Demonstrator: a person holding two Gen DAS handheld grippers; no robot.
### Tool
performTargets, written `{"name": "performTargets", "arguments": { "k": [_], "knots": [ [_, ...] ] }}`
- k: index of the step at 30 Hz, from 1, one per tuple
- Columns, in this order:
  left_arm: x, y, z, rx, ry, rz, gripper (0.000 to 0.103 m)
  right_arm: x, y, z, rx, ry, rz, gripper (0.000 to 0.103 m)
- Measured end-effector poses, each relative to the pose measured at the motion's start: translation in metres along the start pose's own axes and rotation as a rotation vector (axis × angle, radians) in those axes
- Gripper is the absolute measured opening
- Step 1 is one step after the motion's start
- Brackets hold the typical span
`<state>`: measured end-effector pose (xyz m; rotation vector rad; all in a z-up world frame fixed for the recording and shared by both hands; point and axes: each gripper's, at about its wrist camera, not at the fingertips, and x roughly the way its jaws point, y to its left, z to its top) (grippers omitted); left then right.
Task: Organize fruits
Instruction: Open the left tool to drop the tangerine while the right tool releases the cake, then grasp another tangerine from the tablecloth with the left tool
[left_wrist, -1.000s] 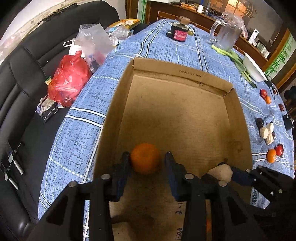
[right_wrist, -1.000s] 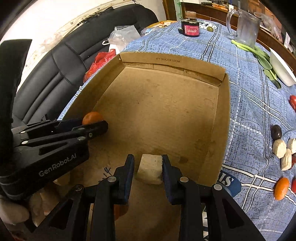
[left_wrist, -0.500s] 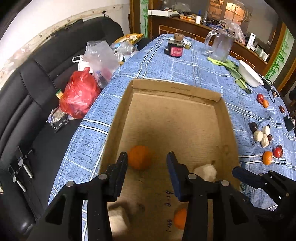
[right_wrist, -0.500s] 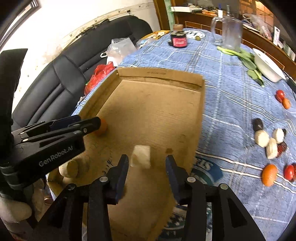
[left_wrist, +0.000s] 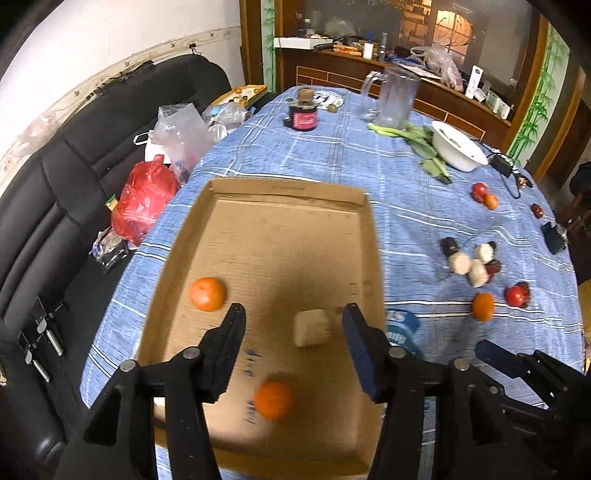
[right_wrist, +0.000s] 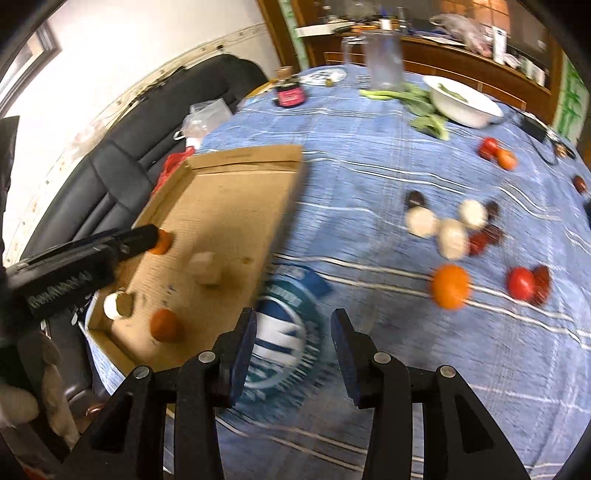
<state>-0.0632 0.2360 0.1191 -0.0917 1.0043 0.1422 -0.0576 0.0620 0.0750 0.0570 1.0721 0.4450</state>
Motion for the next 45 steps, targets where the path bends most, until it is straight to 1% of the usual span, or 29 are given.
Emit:
{"name": "performTargets", "arguments": {
  "k": [3, 8, 12, 17, 22, 24, 27, 32, 38, 41, 45],
  "knots": [
    [-0.003, -0.019, -0.003, 0.002, 0.003, -0.032, 0.056, -0.012, -0.032, -0.011, 0.052, -0.006, -0.033, 0.046],
    [-0.001, -0.058, -0.011, 0.028, 0.019, -0.081, 0.056, -0.030, -0.097, -0.030, 0.187, -0.003, -0.097, 0.045],
    [0.005, -0.085, -0.018, 0.043, 0.043, -0.117, 0.056, -0.042, -0.130, -0.040, 0.241, -0.004, -0.128, 0.045],
    [0.013, -0.111, -0.025, 0.054, 0.073, -0.145, 0.056, -0.046, -0.148, -0.043, 0.246, -0.002, -0.142, 0.045],
    [0.020, -0.120, -0.031, 0.053, 0.099, -0.166, 0.056, -0.042, -0.164, -0.037, 0.259, -0.006, -0.121, 0.045],
    [0.024, -0.120, -0.032, 0.045, 0.110, -0.172, 0.056, -0.039, -0.173, -0.030, 0.266, -0.010, -0.105, 0.045],
    [0.030, -0.120, -0.036, 0.031, 0.126, -0.182, 0.056, -0.034, -0.184, -0.018, 0.282, -0.024, -0.103, 0.045],
    [0.034, -0.125, -0.036, 0.026, 0.127, -0.200, 0.056, -0.027, -0.202, 0.007, 0.304, -0.047, -0.090, 0.045],
    [0.049, -0.146, -0.025, 0.057, 0.140, -0.246, 0.056, -0.015, -0.212, 0.023, 0.307, -0.041, -0.081, 0.045],
    [0.061, -0.162, -0.018, 0.079, 0.142, -0.278, 0.056, -0.006, -0.212, 0.025, 0.296, -0.026, -0.086, 0.045],
    [0.082, -0.185, -0.014, 0.127, 0.143, -0.294, 0.056, -0.001, -0.216, 0.024, 0.314, -0.020, -0.081, 0.045]
  ]
}}
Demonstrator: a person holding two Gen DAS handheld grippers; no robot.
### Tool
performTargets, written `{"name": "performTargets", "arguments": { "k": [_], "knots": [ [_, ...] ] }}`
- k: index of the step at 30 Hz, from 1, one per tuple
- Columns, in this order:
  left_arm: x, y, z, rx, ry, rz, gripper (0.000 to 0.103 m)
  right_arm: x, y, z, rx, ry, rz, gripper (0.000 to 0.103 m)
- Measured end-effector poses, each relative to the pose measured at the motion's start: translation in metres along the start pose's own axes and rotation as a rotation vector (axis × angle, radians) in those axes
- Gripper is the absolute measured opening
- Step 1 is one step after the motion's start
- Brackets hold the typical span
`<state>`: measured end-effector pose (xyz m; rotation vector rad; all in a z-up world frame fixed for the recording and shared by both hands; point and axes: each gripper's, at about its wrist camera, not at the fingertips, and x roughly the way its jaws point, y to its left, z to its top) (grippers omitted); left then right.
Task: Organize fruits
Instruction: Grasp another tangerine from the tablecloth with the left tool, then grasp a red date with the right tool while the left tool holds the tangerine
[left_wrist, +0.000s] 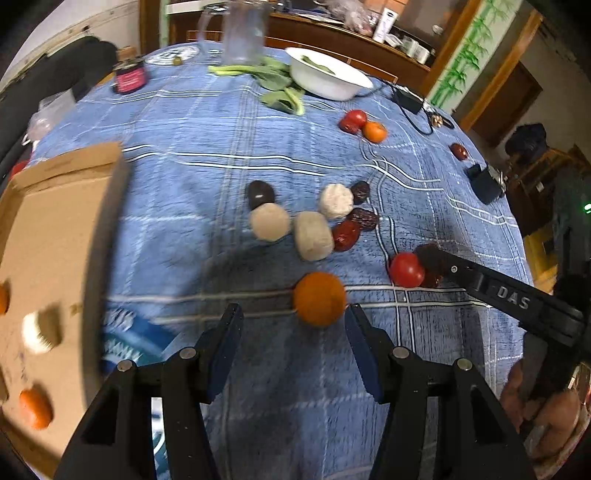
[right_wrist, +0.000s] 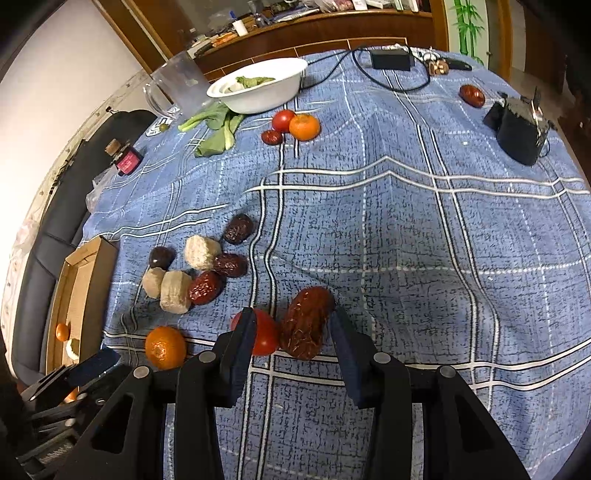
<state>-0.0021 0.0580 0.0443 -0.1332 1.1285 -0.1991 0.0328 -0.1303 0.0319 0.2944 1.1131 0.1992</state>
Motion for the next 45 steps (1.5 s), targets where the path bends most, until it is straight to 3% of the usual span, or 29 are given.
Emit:
{"name": "performTargets", "arguments": {
  "k": [6, 10, 17, 30, 38, 41, 45],
  "knots": [
    [0.023, -0.008, 0.006, 0.041, 0.015, -0.008, 0.055, 0.001, -0.008, -0.001, 0.039, 0.024, 0.068, 0.045],
    [0.029, -0.011, 0.004, 0.065, 0.021, -0.023, 0.036, -0.003, -0.015, -0.007, 0.058, 0.026, 0.090, 0.042],
    [0.031, -0.014, 0.005, 0.072, 0.016, -0.021, 0.036, -0.002, -0.012, -0.003, 0.037, 0.013, 0.066, 0.042],
    [0.012, 0.007, -0.001, -0.002, -0.001, -0.061, 0.032, 0.012, -0.041, 0.000, 0.307, 0.080, 0.244, 0.037],
    [-0.002, 0.020, -0.004, -0.036, -0.019, -0.064, 0.032, 0.011, -0.029, 0.003, 0.250, 0.049, 0.175, 0.035],
    [-0.009, 0.024, -0.007, -0.035, -0.028, -0.067, 0.032, 0.010, -0.024, 0.004, 0.235, 0.058, 0.168, 0.024],
    [-0.020, 0.035, -0.007, -0.056, -0.047, -0.072, 0.032, 0.009, -0.022, 0.001, 0.245, 0.058, 0.173, 0.023]
  ]
}}
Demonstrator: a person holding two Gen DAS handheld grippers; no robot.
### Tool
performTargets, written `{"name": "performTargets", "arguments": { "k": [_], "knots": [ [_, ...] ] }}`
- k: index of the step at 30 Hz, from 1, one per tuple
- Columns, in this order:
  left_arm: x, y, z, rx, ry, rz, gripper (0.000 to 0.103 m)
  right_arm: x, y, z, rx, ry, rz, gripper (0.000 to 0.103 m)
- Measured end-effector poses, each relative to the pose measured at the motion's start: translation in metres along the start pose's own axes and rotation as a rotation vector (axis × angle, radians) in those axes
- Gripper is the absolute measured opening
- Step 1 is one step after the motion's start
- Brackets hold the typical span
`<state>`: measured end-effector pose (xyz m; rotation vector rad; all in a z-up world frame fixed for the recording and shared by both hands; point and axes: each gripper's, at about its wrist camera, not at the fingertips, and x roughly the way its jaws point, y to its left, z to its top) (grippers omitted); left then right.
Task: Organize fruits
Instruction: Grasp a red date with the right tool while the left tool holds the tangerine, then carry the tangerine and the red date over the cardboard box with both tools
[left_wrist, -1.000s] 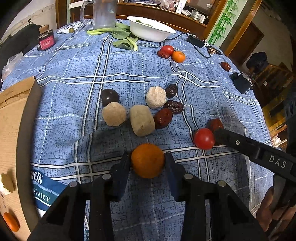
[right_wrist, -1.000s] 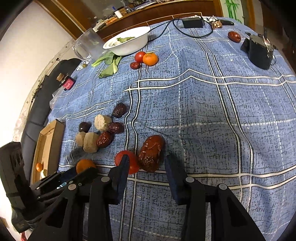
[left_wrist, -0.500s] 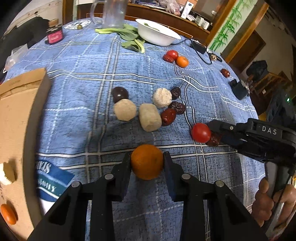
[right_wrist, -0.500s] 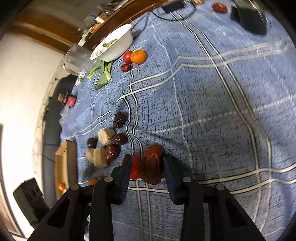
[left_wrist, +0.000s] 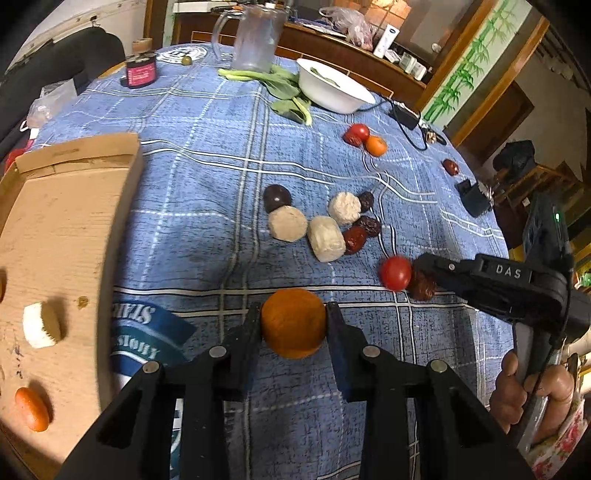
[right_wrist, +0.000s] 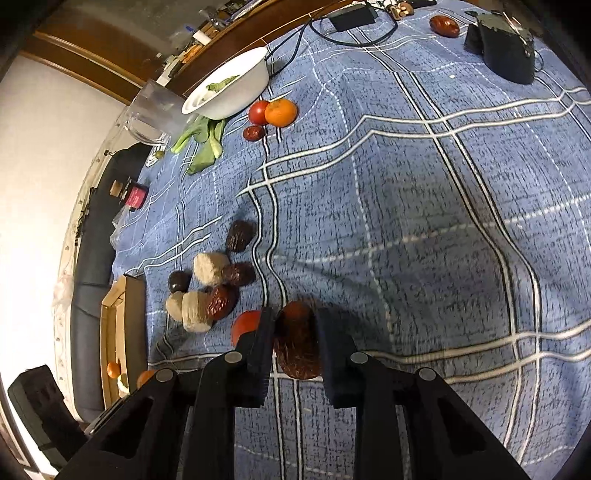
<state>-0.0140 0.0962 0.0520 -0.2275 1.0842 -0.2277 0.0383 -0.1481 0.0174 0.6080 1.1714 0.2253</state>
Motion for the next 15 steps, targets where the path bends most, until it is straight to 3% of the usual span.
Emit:
{"name": "performTargets", "arguments": {
  "k": [7, 15],
  "knots": [
    [-0.016, 0.021, 0.003, -0.031, -0.025, -0.010, 0.032, -0.022, 0.016, -0.007, -0.013, -0.038, 0.024, 0.023],
    [-0.039, 0.064, 0.006, -0.081, -0.050, 0.002, 0.032, -0.018, 0.078, -0.027, -0.110, -0.026, 0.064, 0.023]
  ]
}}
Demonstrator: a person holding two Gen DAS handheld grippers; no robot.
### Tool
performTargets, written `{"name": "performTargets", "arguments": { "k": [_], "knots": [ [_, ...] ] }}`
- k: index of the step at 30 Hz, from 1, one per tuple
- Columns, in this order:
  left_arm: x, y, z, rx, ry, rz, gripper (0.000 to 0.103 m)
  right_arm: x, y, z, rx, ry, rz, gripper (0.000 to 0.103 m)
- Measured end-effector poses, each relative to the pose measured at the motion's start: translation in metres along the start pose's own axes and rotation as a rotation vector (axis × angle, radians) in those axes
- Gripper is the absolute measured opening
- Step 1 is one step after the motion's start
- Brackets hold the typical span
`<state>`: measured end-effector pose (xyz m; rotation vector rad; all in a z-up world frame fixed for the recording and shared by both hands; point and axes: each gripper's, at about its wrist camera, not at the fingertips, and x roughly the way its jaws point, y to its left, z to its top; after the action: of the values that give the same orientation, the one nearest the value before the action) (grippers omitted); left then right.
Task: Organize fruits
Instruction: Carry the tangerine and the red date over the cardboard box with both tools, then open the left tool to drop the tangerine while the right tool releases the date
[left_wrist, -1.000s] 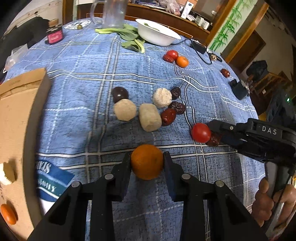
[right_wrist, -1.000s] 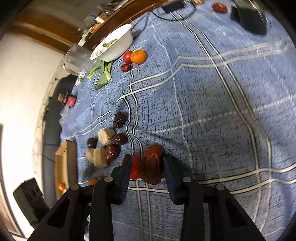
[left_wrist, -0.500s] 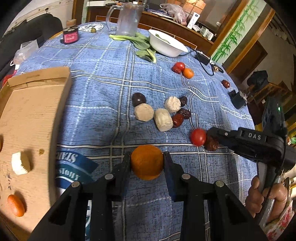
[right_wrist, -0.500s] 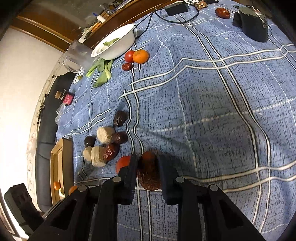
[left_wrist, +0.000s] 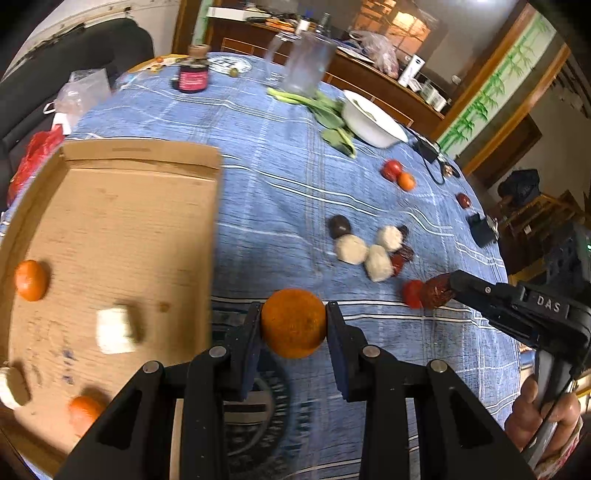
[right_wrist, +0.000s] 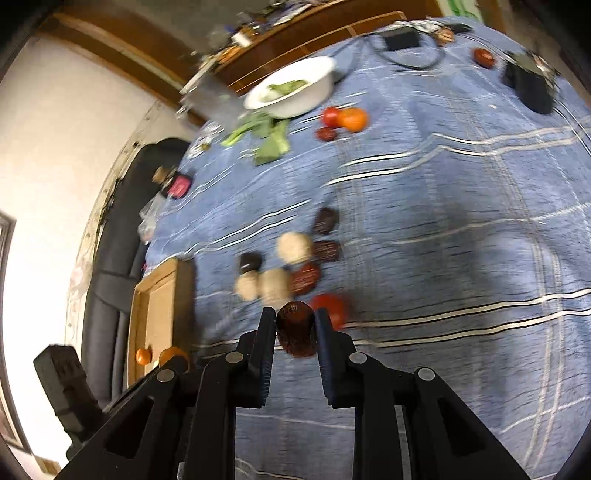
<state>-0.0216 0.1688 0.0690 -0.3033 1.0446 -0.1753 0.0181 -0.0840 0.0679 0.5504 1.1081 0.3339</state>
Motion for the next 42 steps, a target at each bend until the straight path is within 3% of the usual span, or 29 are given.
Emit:
{"name": "performTargets", "arguments": {
  "k": [10, 18, 25, 30, 33, 37, 39, 42],
  "knots": [
    [-0.033, 0.086, 0.015, -0.115, -0.041, 0.079, 0.032, 0.029, 0.085, -0.015, -0.112, 0.054, 0.079, 0.023],
    [-0.041, 0.147, 0.023, -0.190, -0.023, 0.173, 0.032, 0.079, 0.151, -0.037, -0.183, 0.177, 0.146, 0.023],
    [-0.035, 0.146, 0.024, -0.108, 0.013, 0.222, 0.033, 0.131, 0.179, -0.052, -0.209, 0.283, 0.117, 0.023],
    [-0.034, 0.144, 0.023, -0.094, 0.027, 0.205, 0.035, 0.151, 0.184, -0.051, -0.224, 0.299, 0.071, 0.023],
    [-0.037, 0.146, 0.025, -0.104, 0.019, 0.197, 0.044, 0.160, 0.187, -0.051, -0.234, 0.301, 0.048, 0.024],
    [-0.046, 0.148, 0.026, -0.125, 0.001, 0.195, 0.047, 0.164, 0.195, -0.050, -0.261, 0.286, 0.031, 0.025],
    [-0.050, 0.148, 0.026, -0.137, -0.005, 0.190, 0.048, 0.160, 0.202, -0.049, -0.295, 0.259, 0.020, 0.039],
    [-0.057, 0.147, 0.026, -0.156, -0.018, 0.188, 0.050, 0.146, 0.205, -0.047, -0.326, 0.212, 0.014, 0.046]
  ]
}}
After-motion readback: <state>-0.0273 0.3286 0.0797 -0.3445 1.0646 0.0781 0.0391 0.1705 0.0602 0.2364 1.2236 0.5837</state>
